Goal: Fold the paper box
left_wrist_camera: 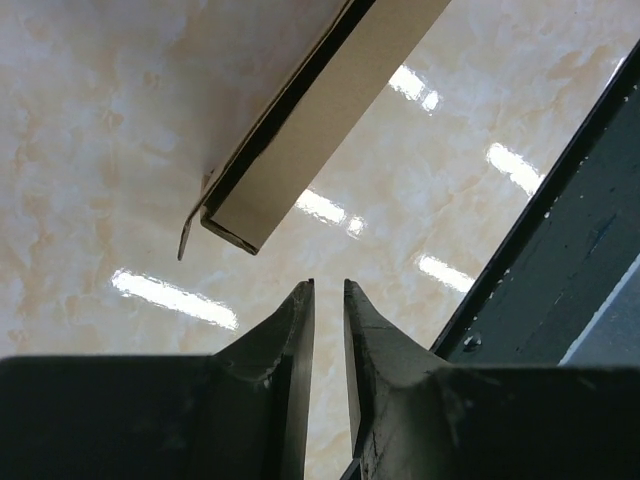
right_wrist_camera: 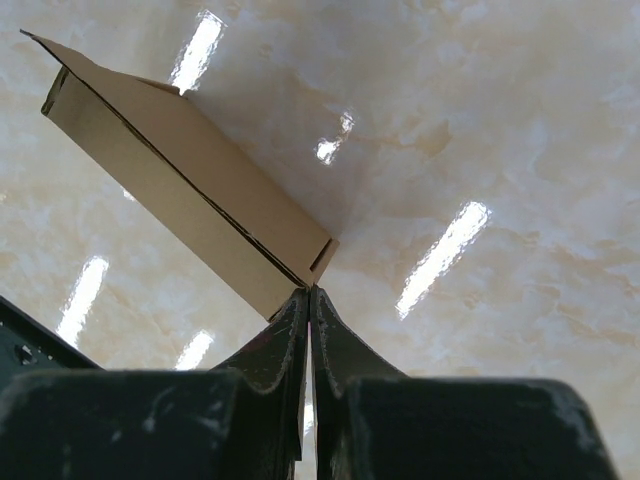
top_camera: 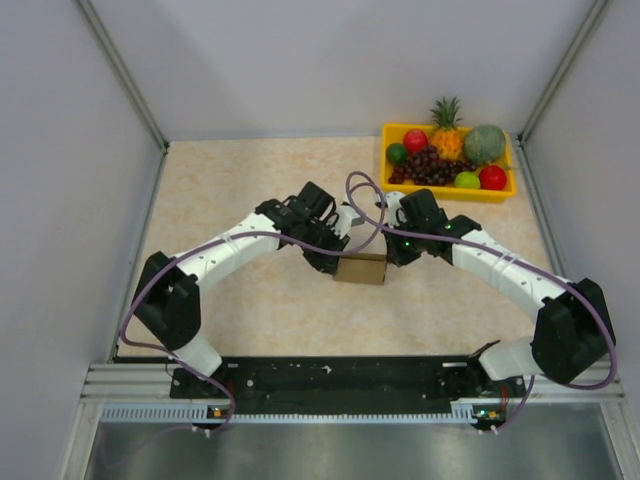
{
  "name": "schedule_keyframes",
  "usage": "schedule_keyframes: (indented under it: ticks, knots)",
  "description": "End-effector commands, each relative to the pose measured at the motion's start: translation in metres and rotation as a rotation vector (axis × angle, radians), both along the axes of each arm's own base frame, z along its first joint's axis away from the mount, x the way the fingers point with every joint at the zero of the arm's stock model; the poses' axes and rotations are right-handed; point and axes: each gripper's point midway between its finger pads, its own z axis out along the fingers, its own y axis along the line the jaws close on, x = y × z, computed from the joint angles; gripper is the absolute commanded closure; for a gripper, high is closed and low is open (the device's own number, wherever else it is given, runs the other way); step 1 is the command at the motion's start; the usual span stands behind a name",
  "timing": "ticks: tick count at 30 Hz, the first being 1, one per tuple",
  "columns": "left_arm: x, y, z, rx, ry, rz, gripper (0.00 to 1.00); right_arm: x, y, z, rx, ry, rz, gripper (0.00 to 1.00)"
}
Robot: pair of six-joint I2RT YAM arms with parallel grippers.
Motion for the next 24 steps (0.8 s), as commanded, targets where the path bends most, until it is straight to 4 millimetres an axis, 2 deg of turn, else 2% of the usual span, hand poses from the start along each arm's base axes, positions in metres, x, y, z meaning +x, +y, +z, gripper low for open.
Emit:
schedule_keyframes:
  ticks: [1, 6, 11, 16, 20, 24]
  knots:
    - [0.006, -0.002, 0.005, 0.035, -0.037, 0.006, 0.76, 0.009, 0.009, 0.021, 0.048, -0.068, -0.001, 1.00]
    - [0.012, -0.001, 0.011, 0.038, -0.069, 0.019, 0.77, 0.008, 0.010, 0.021, 0.048, -0.067, 0.007, 1.00]
    - [0.029, 0.004, 0.030, 0.013, -0.143, 0.077, 0.60, 0.007, 0.010, 0.019, 0.048, -0.062, 0.011, 1.00]
    - [0.041, 0.011, 0.031, 0.031, -0.181, 0.028, 0.55, 0.008, 0.011, 0.021, 0.049, -0.067, 0.019, 1.00]
    - [0.054, 0.013, 0.028, 0.062, -0.257, -0.028, 0.54, 0.007, 0.012, 0.019, 0.050, -0.061, 0.024, 1.00]
    - [0.054, 0.005, 0.019, 0.030, -0.231, -0.081, 0.59, 0.007, 0.012, 0.020, 0.049, -0.065, 0.027, 1.00]
